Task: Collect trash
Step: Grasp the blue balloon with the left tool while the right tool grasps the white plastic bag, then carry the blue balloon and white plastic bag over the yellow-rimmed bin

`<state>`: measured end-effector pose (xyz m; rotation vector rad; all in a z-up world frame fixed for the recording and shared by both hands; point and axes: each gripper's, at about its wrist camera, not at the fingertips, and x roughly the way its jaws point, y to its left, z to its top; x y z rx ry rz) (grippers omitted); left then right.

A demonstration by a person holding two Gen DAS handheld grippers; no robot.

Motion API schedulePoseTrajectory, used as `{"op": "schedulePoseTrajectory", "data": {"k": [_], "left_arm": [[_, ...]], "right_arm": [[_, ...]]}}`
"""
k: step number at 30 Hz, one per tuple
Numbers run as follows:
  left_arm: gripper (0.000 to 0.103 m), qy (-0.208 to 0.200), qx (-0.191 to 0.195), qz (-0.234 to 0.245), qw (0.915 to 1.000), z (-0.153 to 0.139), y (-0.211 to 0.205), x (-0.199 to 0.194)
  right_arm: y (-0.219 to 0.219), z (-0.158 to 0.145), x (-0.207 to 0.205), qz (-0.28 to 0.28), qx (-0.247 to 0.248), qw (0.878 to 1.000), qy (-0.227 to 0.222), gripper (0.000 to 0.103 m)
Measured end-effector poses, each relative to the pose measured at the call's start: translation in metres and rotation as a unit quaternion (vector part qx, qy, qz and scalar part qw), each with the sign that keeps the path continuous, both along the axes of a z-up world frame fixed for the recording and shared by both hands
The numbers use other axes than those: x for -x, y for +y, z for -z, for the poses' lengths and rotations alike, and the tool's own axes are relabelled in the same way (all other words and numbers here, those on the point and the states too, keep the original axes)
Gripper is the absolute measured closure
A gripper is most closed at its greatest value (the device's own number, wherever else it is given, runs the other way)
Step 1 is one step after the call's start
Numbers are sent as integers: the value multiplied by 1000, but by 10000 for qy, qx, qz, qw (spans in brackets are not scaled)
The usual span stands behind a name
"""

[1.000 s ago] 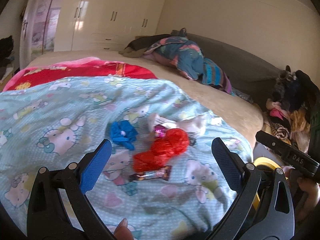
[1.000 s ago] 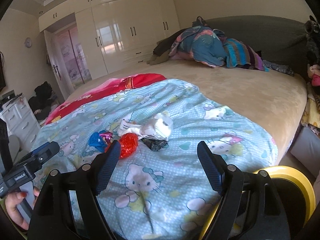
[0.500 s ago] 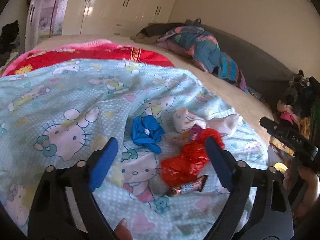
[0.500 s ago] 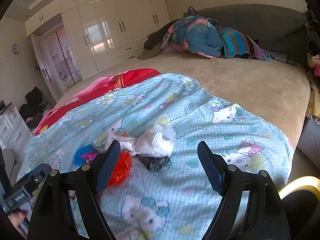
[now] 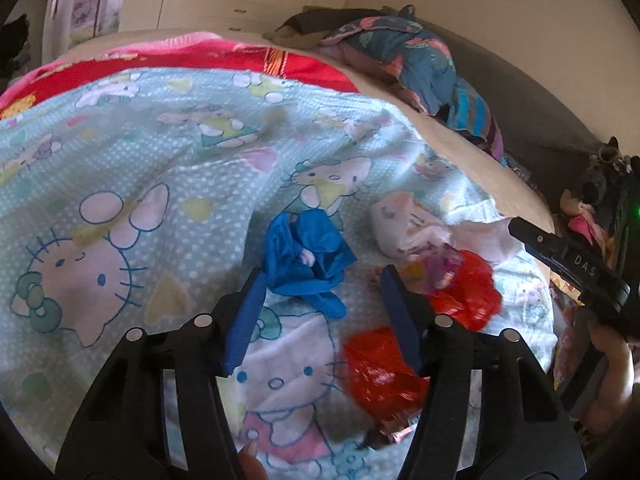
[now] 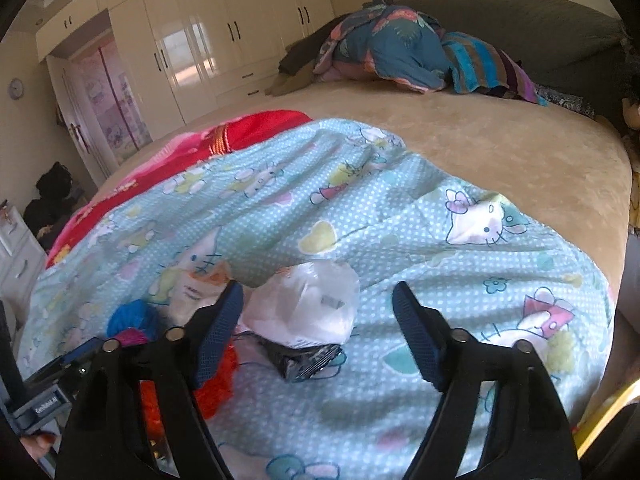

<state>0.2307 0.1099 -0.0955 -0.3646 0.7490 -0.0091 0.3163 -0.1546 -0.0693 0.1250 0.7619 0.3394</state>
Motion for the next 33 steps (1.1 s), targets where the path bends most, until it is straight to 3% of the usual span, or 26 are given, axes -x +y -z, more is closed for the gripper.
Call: {"op": "schedulePoseTrajectory", "data": {"k": [4,5,13,23,33], "left_arm": [[61,107,191,-115,9997,8,8,-8],[63,128,219,-131,9996,9,9,-10],[95,301,400,-238,9985,21,14,-13],[98,-496,498,-396,9967,-20,15,34],[98,-940,187,-169,9953,-60,-3,72]], "right_arm": [[-1,9,-2,-94,-160,9997,153,71],[-2,10,2,-76,-208,9996,146,72],[-30,8,39,350,-765,9964,-138,78],[-71,-19,80,639,-891,9919,-649,79],[-95,-40,106,712,-946,9901,-749,79]]}}
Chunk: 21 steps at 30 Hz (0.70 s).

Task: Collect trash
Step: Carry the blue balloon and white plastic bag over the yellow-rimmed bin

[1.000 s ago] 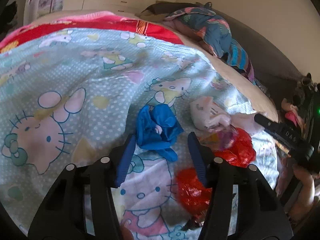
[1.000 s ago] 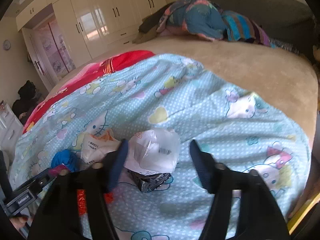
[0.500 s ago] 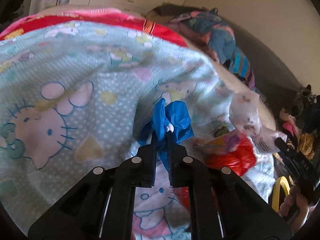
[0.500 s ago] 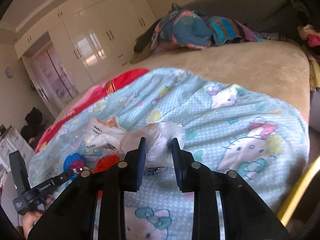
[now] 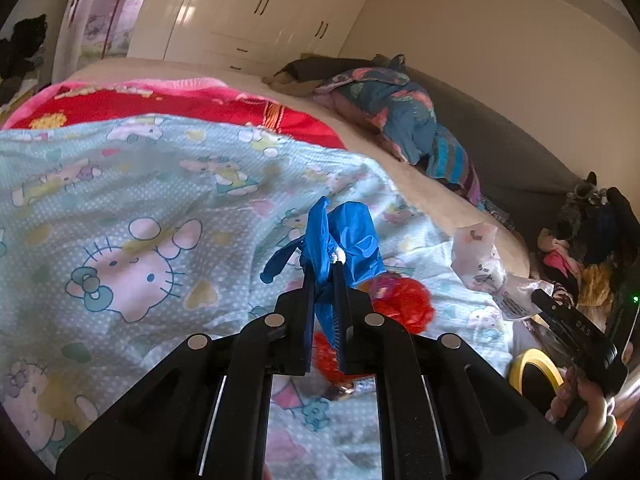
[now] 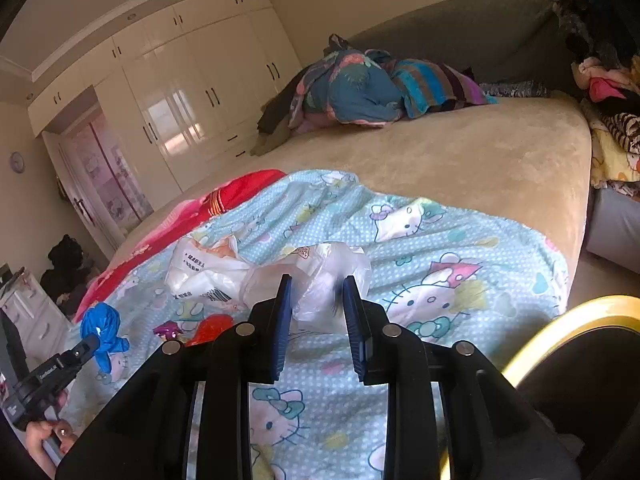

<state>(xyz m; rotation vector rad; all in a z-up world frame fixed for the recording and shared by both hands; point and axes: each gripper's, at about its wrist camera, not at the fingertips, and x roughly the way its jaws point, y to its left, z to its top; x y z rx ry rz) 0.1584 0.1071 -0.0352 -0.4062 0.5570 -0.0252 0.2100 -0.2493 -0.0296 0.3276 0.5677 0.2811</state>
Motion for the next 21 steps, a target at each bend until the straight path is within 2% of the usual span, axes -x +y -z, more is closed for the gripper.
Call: {"op": "schedulePoseTrajectory", "data": {"k": [13,21], "left_arm": [[98,-356,-110,356,9987,-37,-29,23],[98,-484,-197,690,9962,-48,-58,33]], "right_arm": [[-18,-29,38,-36,-60,9997,-252,79],[-33,-43,56,-13,-110,9993,-344,79]]}}
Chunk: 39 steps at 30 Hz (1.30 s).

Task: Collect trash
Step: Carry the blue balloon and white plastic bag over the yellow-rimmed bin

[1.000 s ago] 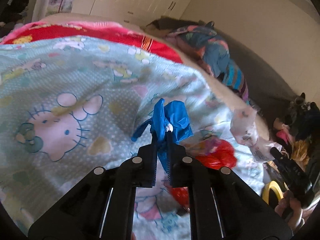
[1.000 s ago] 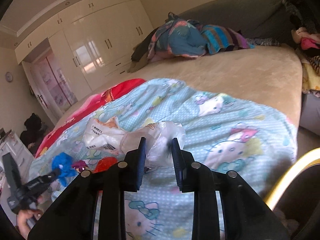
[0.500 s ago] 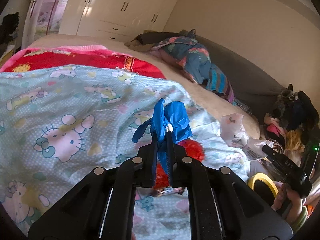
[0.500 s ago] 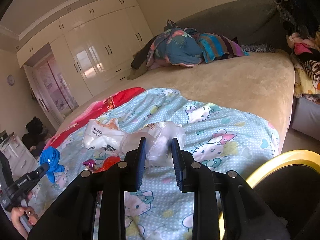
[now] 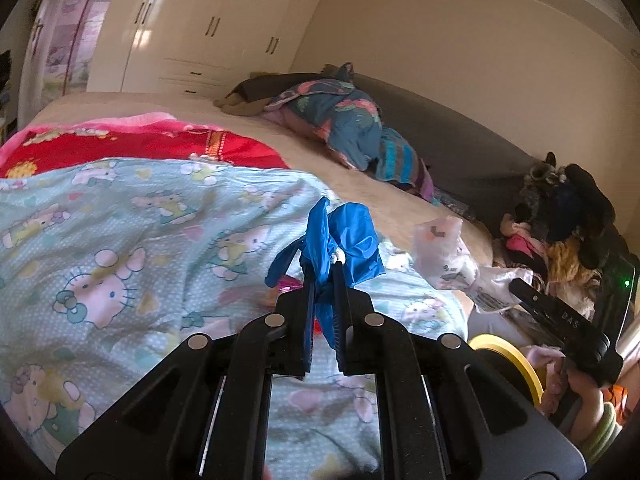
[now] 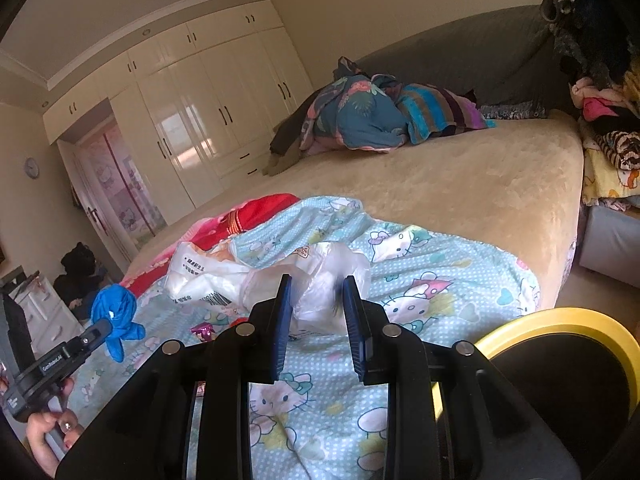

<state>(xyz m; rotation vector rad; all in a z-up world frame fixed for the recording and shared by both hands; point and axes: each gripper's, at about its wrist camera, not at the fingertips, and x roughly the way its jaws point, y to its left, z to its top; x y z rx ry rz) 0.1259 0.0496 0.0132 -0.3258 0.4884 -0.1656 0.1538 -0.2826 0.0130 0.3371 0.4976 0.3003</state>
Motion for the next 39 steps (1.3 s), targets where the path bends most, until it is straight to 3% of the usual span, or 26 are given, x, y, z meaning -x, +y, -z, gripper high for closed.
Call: {"op": "schedulePoseTrajectory", "data": {"k": [24,39], "left_arm": [[98,-167,-168,808,9964,-12,-59,17],[98,-215,-300,1358,9900,-13,-97,26]], "right_arm": [[-43,-13,38,443,19,9990,-45,79],[-76,-19,60,828,-3,9965,-58,79]]}}
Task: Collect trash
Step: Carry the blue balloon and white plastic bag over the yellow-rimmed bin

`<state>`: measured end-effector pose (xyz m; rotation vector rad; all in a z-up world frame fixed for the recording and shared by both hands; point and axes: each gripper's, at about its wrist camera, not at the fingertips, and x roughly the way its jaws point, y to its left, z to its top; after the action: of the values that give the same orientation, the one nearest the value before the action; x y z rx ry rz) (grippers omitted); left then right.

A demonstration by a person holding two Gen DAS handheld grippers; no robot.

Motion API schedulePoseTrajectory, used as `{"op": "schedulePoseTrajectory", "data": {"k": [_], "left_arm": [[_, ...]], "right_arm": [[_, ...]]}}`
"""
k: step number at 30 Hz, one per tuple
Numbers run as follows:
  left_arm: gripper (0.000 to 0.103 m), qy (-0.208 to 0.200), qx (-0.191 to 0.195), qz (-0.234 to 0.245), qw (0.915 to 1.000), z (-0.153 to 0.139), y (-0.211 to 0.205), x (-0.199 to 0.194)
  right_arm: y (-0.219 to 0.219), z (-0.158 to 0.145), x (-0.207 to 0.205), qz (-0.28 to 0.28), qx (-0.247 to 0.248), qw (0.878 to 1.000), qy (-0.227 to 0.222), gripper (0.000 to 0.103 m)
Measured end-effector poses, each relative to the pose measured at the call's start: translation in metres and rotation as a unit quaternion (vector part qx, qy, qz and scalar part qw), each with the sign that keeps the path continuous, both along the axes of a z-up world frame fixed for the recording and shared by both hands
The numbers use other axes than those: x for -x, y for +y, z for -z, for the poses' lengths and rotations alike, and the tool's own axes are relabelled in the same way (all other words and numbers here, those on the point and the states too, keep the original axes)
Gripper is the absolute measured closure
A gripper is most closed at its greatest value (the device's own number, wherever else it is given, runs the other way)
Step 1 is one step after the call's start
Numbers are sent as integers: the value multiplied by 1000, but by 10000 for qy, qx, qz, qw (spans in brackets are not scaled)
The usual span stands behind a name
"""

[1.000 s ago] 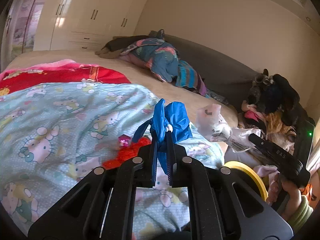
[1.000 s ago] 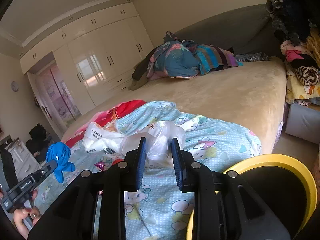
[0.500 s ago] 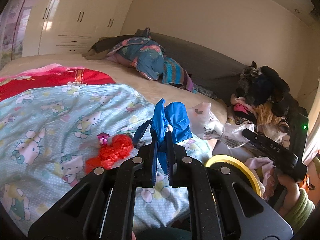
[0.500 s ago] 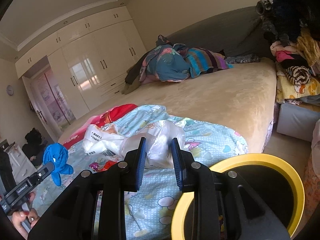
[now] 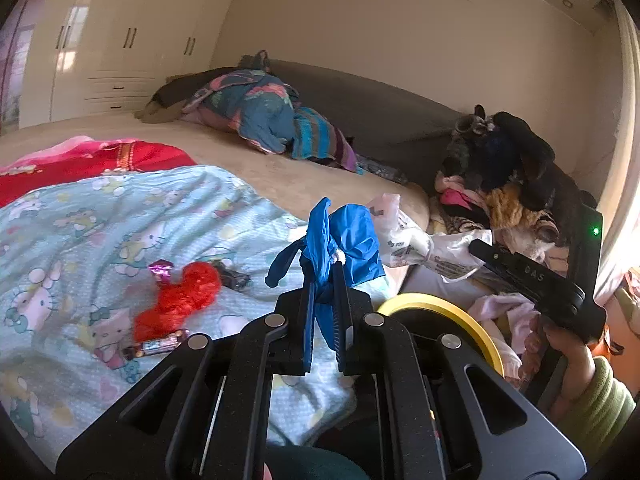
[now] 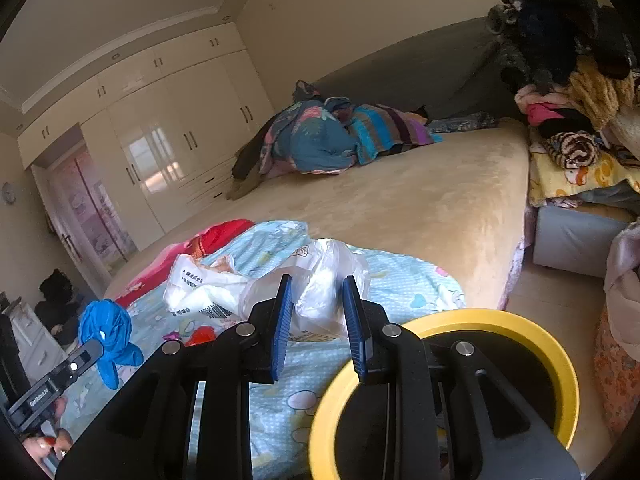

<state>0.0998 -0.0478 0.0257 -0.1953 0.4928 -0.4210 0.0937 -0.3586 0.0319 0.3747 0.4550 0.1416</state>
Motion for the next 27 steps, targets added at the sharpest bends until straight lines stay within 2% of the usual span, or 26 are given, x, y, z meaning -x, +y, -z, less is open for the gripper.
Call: {"op": "schedulePoseTrajectory", "data": {"k": [14,27], "left_arm": [[98,35,-170,479,9987,4,-37,9],[98,225,-384,880,9951,15,-76,15]], "right_arm": [[-47,3,16,525,-41,9986,60,79],[-83,25,26,829,-73,9961,294,79]]}}
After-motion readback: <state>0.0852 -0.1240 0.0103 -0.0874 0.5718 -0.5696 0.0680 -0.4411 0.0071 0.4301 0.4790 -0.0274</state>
